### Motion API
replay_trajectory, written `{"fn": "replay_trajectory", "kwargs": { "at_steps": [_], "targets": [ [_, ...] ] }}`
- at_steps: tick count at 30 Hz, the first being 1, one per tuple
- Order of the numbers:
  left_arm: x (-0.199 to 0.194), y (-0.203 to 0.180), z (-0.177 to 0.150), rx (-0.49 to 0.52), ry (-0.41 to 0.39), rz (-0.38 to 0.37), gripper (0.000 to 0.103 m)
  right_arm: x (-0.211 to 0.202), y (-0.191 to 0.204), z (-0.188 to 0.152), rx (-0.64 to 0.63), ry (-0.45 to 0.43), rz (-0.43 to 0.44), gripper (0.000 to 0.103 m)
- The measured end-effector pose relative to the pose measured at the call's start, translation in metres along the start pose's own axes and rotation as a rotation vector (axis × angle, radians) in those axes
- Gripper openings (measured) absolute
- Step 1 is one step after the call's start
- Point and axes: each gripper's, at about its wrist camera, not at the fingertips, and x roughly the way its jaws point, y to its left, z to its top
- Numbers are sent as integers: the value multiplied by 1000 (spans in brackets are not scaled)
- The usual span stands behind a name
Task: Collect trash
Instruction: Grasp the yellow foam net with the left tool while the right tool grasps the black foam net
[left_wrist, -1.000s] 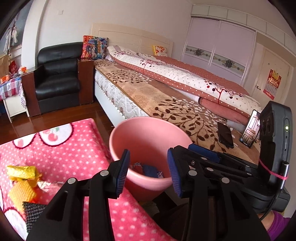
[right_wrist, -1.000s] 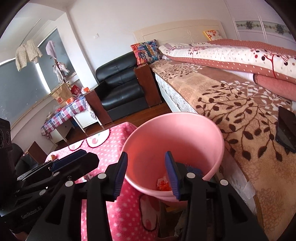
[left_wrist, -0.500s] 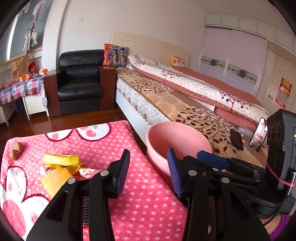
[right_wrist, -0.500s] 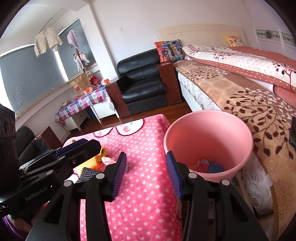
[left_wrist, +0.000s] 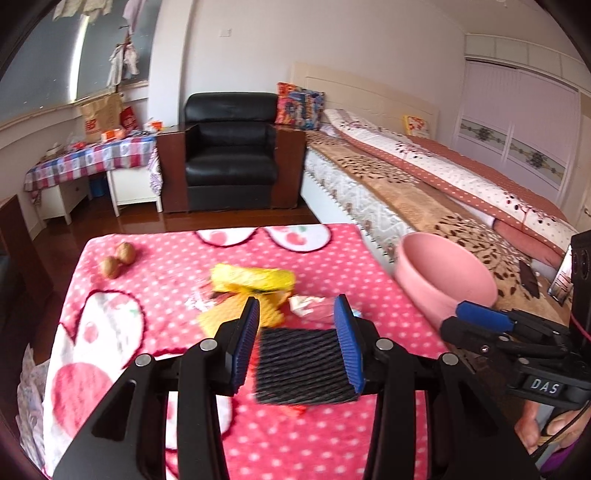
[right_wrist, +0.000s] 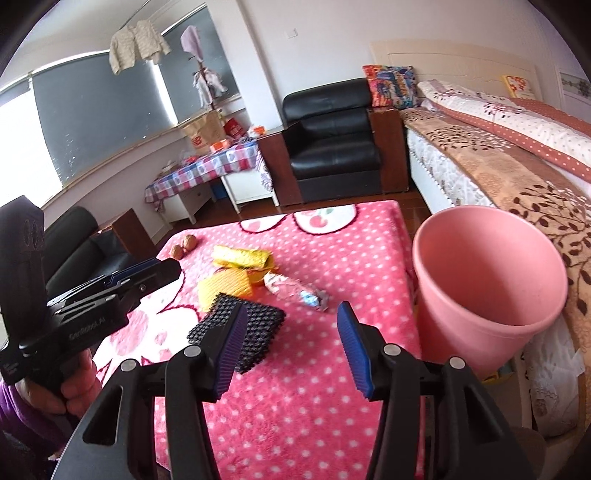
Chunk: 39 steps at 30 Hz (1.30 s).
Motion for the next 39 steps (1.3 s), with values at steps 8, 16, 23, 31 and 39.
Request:
{"fn": "replay_trajectory", "kwargs": {
  "at_steps": [8, 16, 23, 31, 39],
  "targets": [
    [1, 47, -17, -50, 36, 69, 42, 30, 30, -7, -95, 67, 54, 52],
    [24, 64, -23, -91, 83, 79, 42, 51, 48, -14, -139, 112, 98, 56],
    [59, 69, -19, -109, 125, 96, 42, 59, 45, -14, -138, 129, 112, 56],
    [104, 95, -22, -290, 242, 44, 42, 62, 40, -19, -126, 144, 116, 57],
    [109, 84, -20, -252, 240, -5, 11, 68, 44, -23, -135, 163, 121, 57]
  ]
}}
